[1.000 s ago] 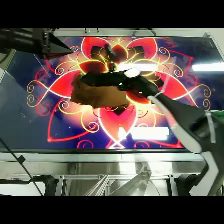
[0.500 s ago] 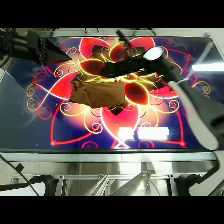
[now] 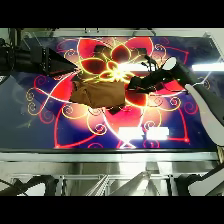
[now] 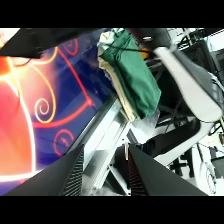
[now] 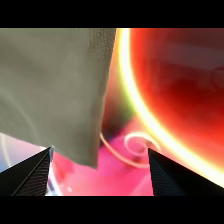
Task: Fold the shirts.
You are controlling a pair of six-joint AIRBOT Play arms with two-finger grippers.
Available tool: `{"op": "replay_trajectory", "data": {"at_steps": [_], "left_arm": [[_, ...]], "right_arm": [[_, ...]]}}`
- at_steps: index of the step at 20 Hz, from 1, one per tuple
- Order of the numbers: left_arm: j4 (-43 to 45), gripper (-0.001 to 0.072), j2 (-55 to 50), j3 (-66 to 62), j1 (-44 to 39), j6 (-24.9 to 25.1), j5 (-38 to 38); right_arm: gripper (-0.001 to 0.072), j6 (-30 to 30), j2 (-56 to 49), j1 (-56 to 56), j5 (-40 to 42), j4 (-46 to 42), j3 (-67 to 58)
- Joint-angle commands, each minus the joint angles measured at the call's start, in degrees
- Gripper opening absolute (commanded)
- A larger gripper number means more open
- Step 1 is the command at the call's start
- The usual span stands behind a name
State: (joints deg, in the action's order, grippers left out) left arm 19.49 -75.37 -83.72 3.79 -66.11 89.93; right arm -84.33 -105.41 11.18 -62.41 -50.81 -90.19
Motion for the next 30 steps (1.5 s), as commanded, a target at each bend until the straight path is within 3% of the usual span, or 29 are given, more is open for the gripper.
{"op": "replay_trajectory", "data": {"at_steps": [1, 9, 11, 12, 16, 21, 27, 30], "left_arm": [[-0.59, 0.0284, 1.11, 0.85, -0.02, 0.22, -0.04], [-0.61, 0.0285, 1.11, 0.85, -0.02, 0.07, 3.69], [-0.61, 0.0285, 1.11, 0.85, -0.02, 0.07, 4.15], [-0.61, 0.0285, 1.11, 0.85, -0.02, 0.07, 4.66], [-0.59, 0.0285, 1.11, 0.85, -0.02, 0.09, 6.36], [-0.59, 0.0285, 1.09, 0.85, -0.02, 0.17, 6.34], [-0.57, 0.0285, 1.09, 0.85, -0.07, 0.59, 6.1], [-0.57, 0.0285, 1.09, 0.85, -0.07, 0.59, 6.03]], "right_arm": [[0.0648, 5.46, -5.66, 0.85, 4.94, 14.19, 0.74], [0.0613, 8.22, -12.28, 4.87, 7.39, 22.4, 0.57], [0.0076, 13.42, -12.26, 5.05, 6.45, 28.79, 0.39], [0.002, 15.08, -11.78, 4.96, 5.73, 31.47, 0.07], [0.0018, 15.19, -3.34, 3.56, 4.96, 31.36, -1.09], [0.0018, 15.15, 16.59, -6.38, 6.56, 31.28, -3.85], [0.0018, 2.08, 29.35, -28.37, 6.45, 18.05, -6.4], [0.0018, 1.55, 28.5, -42.21, 6.47, 17.57, -6.45]]}}
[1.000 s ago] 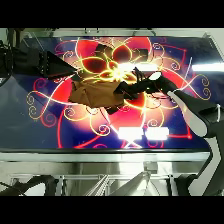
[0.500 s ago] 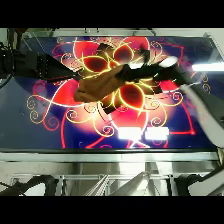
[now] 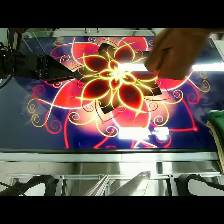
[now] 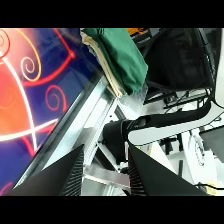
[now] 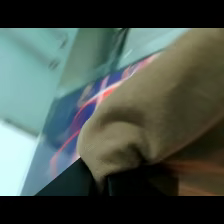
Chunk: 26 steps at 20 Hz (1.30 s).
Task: Fold the shirts.
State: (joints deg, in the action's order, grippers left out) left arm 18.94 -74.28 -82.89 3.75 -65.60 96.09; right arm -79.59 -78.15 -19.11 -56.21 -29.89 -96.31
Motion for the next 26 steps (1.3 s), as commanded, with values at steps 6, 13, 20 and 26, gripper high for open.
{"op": "replay_trajectory", "data": {"at_steps": [6, 13, 20, 26], "left_arm": [[-0.02, 0.0285, 0.0, 0.02, -0.02, 0.04, -1.46], [0.02, 0.0285, 0.0, 0.02, -0.04, 0.07, -6.08], [0.9, 0.0285, 0.0, 0.02, -0.04, 0.07, -4.2], [1.03, 0.0285, 0.0, 0.07, -0.04, 0.09, -2.75]], "right_arm": [[0.0018, -1.07, -7.21, -31.54, -11.69, -3.28, -6.84], [0.0019, -1.9, -8.76, -36.24, -22.93, -2.16, -8.61], [0.0018, -10.95, -5.79, -40.68, -39.76, -19.43, -9.14], [0.0017, -13.4, -1.4, -43.1, -47.39, -29.64, -9.11]]}}
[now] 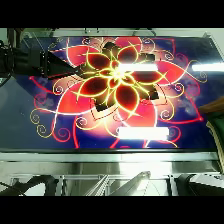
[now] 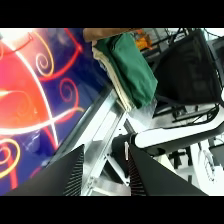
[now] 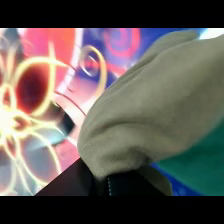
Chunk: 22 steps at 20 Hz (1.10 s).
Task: Fold the shirts.
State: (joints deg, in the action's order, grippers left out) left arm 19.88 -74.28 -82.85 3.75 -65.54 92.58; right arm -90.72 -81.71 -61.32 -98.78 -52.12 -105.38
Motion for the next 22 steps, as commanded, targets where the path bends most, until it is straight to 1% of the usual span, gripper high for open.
{"op": "replay_trajectory", "data": {"at_steps": [1, 3, 7, 10, 12, 15, 19, 21, 22], "left_arm": [[0.11, 0.0285, 0.0, 0.02, -0.02, 0.02, 1.2], [0.11, 0.0285, -0.02, 0.02, -0.02, 0.28, 1.75], [0.11, 0.0285, -0.02, 0.02, -0.02, 2.14, 1.95], [0.11, 0.0285, -0.17, 0.02, -0.02, 2.54, 1.99], [0.11, 0.0285, -0.17, 0.02, -0.02, 2.54, 1.97], [0.11, 0.0285, -0.17, 0.02, -0.02, 2.54, 1.99], [0.09, 0.0285, -0.17, 0.02, -0.02, 2.51, 1.97], [0.09, 0.0284, -0.17, 0.02, -0.02, 2.51, 1.97], [0.09, 0.0285, -0.17, 0.02, -0.02, 2.51, 1.95]], "right_arm": [[0.0017, -3.34, 3.54, -0.9, -6.01, -12.72, -0.04], [0.0017, -4.74, 6.01, -1.01, -6.69, -20.79, -0.04], [0.0018, -6.86, 10.16, -1.49, -6.73, -29.9, 0.98], [0.0018, -7.19, 11.74, -1.49, -6.71, -37.81, 7.34], [0.0018, -7.74, 11.91, -1.49, -6.16, -40.92, 14.27], [0.0018, -8.55, 11.69, -1.49, -2.34, -42.77, 23.85], [0.0018, -8.57, 11.69, -1.49, 5.51, -54.21, 34.82], [0.002, -8.81, 11.32, -1.49, 7.06, -57.18, 37.81], [0.0063, -8.79, 10.88, -1.51, 6.64, -57.42, 38.38]]}}
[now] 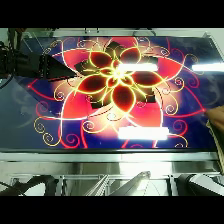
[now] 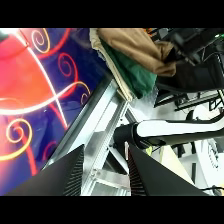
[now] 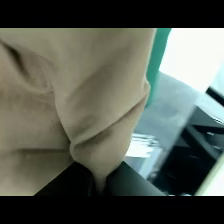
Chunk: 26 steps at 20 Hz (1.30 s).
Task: Fold the shirts.
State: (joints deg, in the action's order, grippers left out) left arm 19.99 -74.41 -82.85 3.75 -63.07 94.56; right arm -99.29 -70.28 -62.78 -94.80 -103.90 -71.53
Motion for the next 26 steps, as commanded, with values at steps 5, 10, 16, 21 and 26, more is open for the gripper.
{"op": "replay_trajectory", "data": {"at_steps": [5, 10, 16, 21, 26], "left_arm": [[-0.02, 0.0285, -0.04, 0.02, -0.02, 0.04, -0.04], [-0.7, 0.0285, 0.0, -0.17, -0.02, 0.02, -0.02], [0.37, -0.0001, 0.0, -10.82, 3.26, -0.55, -0.55], [13.97, -0.0001, 3.87, -8.24, 6.62, -5.33, -0.15], [16.55, 0.0014, 20.76, 22.75, 5.64, 0.13, -5.11]], "right_arm": [[0.0581, -2.25, -1.4, 0.11, -3.39, -5.42, 4.37], [0.057, -6.21, -1.55, 0.15, -4.81, 12.33, -5.29], [0.002, 0.61, 0.39, 6.12, 6.56, 59.12, -18.91], [0.0017, 8.11, 6.99, 30.62, 9.11, 53.11, -12.81], [0.0019, 8.11, 19.56, 61.24, 23.32, 49.81, 8.33]]}}
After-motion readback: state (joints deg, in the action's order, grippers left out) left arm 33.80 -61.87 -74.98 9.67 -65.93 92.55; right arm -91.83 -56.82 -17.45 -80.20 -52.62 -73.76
